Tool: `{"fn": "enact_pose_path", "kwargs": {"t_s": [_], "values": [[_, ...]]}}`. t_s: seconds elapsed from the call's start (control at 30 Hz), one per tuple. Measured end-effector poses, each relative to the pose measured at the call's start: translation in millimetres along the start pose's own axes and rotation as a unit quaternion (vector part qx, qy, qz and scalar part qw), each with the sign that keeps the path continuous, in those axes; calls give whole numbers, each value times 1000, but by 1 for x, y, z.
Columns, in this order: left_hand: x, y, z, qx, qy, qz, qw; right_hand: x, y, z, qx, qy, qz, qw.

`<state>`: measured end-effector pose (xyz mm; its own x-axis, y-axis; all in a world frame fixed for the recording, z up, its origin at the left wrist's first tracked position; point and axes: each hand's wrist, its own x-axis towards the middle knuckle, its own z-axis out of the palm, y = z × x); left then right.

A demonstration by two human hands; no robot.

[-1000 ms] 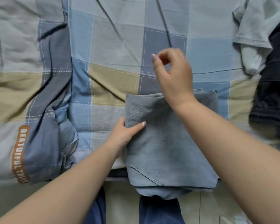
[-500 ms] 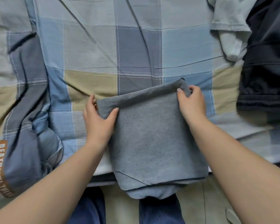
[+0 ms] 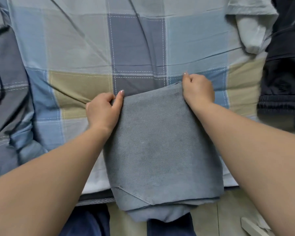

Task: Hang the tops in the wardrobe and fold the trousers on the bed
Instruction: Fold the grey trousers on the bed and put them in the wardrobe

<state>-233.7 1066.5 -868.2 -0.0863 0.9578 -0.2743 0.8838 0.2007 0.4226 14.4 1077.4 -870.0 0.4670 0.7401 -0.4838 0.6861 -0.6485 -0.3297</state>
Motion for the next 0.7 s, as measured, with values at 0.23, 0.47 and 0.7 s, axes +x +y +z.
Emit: {"fn": "enact_pose_path", "kwargs": {"t_s": [0.23, 0.47, 0.7], "values": [[1, -8, 4, -51, 11, 12, 999, -7, 11, 2, 208, 59, 2, 976], [-72, -34, -25, -318, 23, -230, 920, -95, 76, -18, 266, -130, -9, 955], [-132, -36, -23, -368, -174, -264, 874, -98, 101, -23, 238, -276, -32, 931]]}}
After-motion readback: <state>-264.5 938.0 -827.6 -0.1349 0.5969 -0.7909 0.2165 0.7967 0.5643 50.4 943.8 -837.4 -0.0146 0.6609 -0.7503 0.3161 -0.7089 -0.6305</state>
